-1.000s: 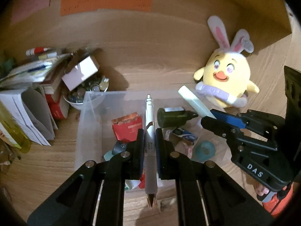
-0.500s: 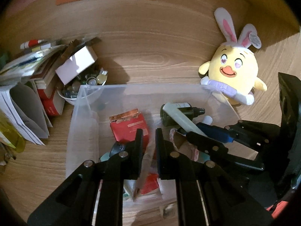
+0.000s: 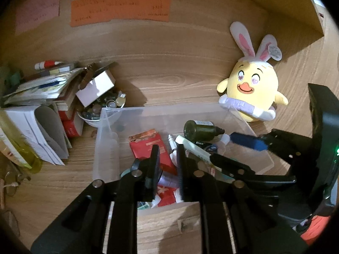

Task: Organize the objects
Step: 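Carry the pen and marker into the bin and open both grippers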

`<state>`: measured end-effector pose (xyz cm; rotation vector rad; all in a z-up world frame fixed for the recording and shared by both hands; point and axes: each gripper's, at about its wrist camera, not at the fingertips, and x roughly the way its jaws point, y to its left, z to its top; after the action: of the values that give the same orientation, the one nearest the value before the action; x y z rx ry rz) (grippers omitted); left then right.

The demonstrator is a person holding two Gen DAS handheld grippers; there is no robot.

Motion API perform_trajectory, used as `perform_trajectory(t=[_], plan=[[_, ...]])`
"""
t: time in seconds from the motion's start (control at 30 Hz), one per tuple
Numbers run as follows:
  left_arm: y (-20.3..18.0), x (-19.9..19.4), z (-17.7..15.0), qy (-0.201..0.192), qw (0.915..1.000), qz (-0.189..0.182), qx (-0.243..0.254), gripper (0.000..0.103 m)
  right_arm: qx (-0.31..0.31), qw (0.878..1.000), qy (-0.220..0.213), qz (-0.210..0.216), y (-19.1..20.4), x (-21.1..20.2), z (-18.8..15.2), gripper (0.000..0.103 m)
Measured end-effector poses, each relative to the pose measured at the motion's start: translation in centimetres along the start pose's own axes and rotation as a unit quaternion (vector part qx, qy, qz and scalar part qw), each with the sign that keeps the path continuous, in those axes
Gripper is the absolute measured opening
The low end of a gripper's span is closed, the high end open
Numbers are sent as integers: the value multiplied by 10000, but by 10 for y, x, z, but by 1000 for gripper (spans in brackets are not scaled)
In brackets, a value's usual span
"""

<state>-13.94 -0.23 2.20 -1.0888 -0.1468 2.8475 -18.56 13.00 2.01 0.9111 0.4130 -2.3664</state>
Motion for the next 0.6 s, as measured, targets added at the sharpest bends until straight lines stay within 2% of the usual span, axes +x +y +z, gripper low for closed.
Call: perform_trajectory(t=[0.07,0.17,0.27,0.33,0.47,0.6], plan=[[0,-6,-2,-74,10000,50,20,34,8,10000,-82,-25,0,-8,-1,48],[0,-13,-6,-143,9998,123,46,43,7,9998,-187,-107,0,-20,-3,58],[0,-20,-11,-183,9997,161,21,54,19,9994,-300,-158,0,-32,-6,62],[1,-25,-15,-210,9994,260,16,59,48,9992,-349,-163,-1,-39,-8,63],[1,-33,-24,-246,9989,402,67,68,115,9988,-453,-173,-3,-52,-13,72],[2,-39,-34,-214,9989,401,68,74,54,9986,-480,-228,0,-61,-19,73]])
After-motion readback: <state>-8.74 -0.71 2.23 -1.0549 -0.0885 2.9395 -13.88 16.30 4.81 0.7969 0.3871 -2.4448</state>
